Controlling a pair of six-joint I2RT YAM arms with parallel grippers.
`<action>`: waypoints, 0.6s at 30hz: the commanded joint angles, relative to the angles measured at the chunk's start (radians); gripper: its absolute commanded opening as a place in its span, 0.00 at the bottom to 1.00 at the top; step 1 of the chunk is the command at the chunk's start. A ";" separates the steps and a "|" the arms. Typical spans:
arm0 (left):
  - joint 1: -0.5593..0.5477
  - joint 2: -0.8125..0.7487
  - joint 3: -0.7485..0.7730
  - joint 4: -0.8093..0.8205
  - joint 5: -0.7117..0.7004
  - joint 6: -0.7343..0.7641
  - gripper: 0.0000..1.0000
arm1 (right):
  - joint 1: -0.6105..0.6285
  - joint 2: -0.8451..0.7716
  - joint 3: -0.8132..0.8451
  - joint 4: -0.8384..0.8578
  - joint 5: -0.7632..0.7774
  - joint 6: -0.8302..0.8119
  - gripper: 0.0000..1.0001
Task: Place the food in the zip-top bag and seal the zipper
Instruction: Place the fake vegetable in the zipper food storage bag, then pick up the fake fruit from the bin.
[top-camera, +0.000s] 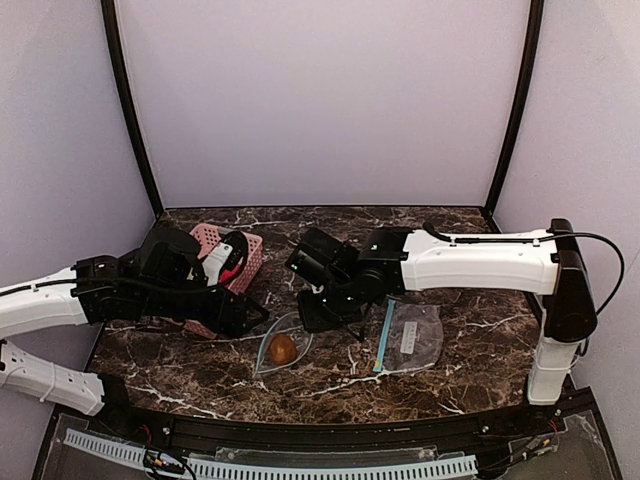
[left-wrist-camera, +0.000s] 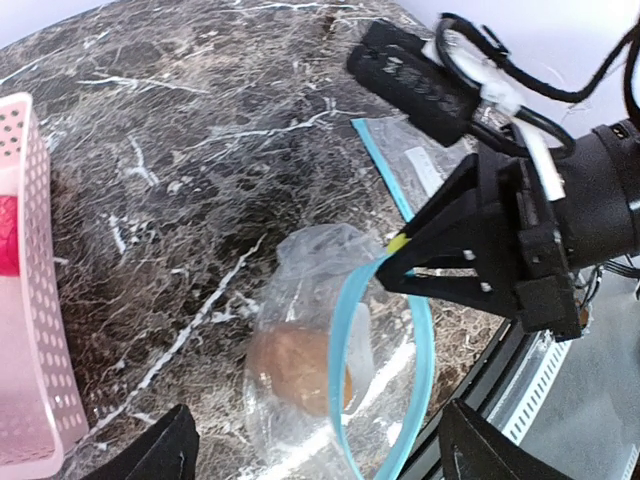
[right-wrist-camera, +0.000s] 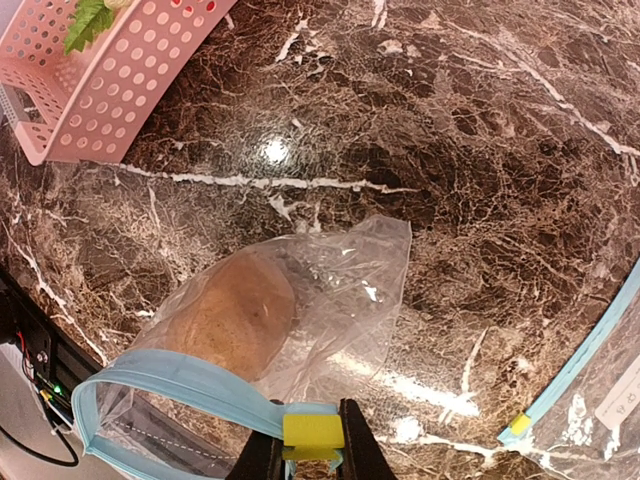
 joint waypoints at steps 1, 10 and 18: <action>0.097 -0.039 0.018 -0.113 0.013 -0.029 0.84 | -0.003 0.012 0.021 0.007 0.003 -0.003 0.00; 0.459 0.048 0.001 -0.035 0.166 -0.040 0.84 | -0.005 0.017 0.018 0.007 -0.004 -0.007 0.00; 0.636 0.229 -0.013 0.136 0.247 -0.085 0.84 | -0.005 0.028 0.033 0.008 -0.007 -0.016 0.00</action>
